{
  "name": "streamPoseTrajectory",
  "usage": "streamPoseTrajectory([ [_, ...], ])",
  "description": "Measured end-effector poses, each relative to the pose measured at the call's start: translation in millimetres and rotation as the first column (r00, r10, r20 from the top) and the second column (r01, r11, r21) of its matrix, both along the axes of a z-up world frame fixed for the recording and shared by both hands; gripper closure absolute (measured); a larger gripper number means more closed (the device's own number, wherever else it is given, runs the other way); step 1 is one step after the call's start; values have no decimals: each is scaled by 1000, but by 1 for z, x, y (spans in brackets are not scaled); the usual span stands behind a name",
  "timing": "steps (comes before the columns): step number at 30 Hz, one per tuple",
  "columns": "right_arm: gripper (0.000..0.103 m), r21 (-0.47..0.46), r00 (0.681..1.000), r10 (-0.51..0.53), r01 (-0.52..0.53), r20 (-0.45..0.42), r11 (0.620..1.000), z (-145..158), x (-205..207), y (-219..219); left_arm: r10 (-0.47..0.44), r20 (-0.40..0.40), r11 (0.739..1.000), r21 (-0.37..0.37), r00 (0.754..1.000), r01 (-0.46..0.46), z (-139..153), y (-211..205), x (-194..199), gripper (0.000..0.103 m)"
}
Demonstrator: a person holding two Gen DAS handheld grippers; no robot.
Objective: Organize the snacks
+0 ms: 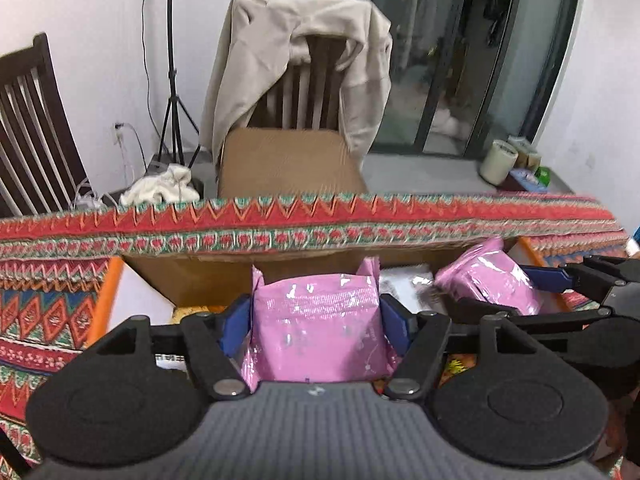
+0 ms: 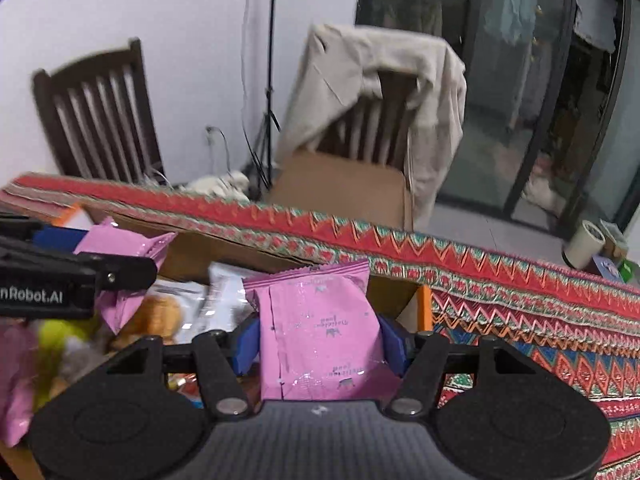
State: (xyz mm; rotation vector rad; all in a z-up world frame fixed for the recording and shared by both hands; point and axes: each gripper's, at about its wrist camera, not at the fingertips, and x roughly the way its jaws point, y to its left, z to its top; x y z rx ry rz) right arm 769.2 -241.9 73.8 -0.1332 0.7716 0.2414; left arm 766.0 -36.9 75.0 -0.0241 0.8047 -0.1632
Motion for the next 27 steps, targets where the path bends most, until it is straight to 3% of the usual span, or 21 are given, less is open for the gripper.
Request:
streamPoseTrajectory([
  [2,39,-4,999,-3,3,-36,1000,-9,10,1,-12,-10,1000,3,1000,12,-6,-1,4,31],
  [4,27,-3,998,5,-6,-62,1000,-16,12,3,-20,-14,1000,10,1000,20,-9,1,3,31],
  [10,26,-12,999,16,-17,-40,1000,-7,-1,5,-49,9,999,18,999,49,13,3,-20,31],
  [18,25,-4,999,14,-14,48,1000,62,-59,-19,-72,106,997,33,992,69,89,4,-93,25],
  [24,19,8,990,14,-15,137,1000,129,-132,-44,-74,238,997,46,968,64,160,1,-181,5],
  [27,9,39,982,8,-15,188,999,164,-178,-61,-76,306,996,71,949,57,190,-2,-237,1],
])
